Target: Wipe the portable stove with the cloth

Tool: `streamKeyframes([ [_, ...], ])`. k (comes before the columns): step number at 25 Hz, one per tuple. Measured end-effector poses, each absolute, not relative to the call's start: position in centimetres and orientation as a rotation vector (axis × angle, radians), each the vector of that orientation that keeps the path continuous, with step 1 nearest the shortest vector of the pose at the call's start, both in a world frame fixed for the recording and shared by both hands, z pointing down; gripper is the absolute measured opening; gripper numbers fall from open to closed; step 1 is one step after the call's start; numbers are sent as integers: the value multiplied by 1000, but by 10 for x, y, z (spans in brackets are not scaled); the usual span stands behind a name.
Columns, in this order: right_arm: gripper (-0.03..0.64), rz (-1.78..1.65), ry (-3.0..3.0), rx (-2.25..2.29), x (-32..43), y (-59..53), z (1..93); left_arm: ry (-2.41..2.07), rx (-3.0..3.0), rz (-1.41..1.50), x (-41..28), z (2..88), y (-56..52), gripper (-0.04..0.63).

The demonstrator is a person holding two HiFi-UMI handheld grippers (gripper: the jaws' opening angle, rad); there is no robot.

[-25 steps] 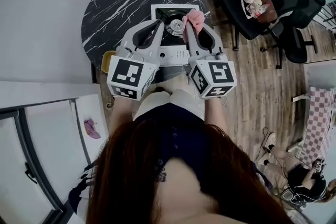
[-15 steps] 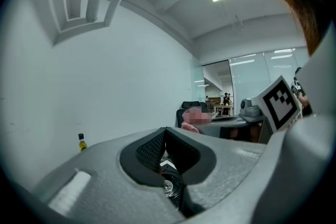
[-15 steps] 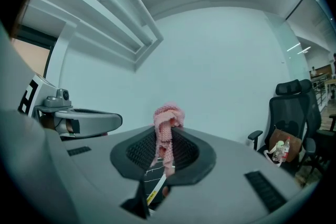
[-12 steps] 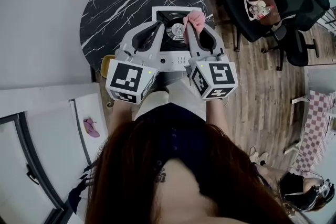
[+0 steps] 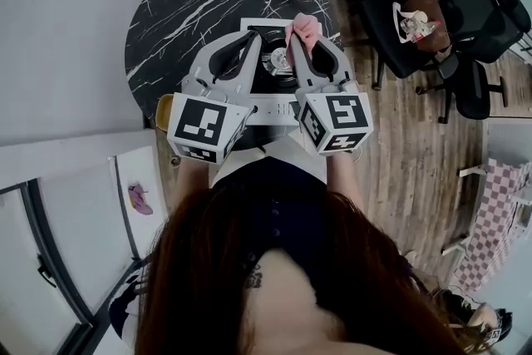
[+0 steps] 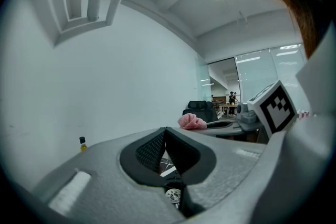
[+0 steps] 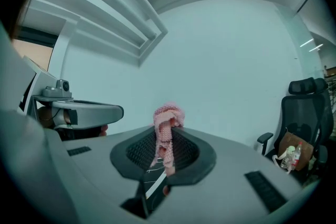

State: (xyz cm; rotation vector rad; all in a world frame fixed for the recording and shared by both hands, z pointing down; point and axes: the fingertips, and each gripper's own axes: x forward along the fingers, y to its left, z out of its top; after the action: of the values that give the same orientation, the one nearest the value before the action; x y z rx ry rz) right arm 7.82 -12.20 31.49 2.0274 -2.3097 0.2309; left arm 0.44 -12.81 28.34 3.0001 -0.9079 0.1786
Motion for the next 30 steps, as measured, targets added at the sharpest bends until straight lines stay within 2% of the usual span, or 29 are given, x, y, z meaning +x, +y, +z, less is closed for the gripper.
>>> streamKeyframes([
  [30,71,-23,-2354,1406,71,-228,370,-1234,2802,263,-21,307,-202,12],
])
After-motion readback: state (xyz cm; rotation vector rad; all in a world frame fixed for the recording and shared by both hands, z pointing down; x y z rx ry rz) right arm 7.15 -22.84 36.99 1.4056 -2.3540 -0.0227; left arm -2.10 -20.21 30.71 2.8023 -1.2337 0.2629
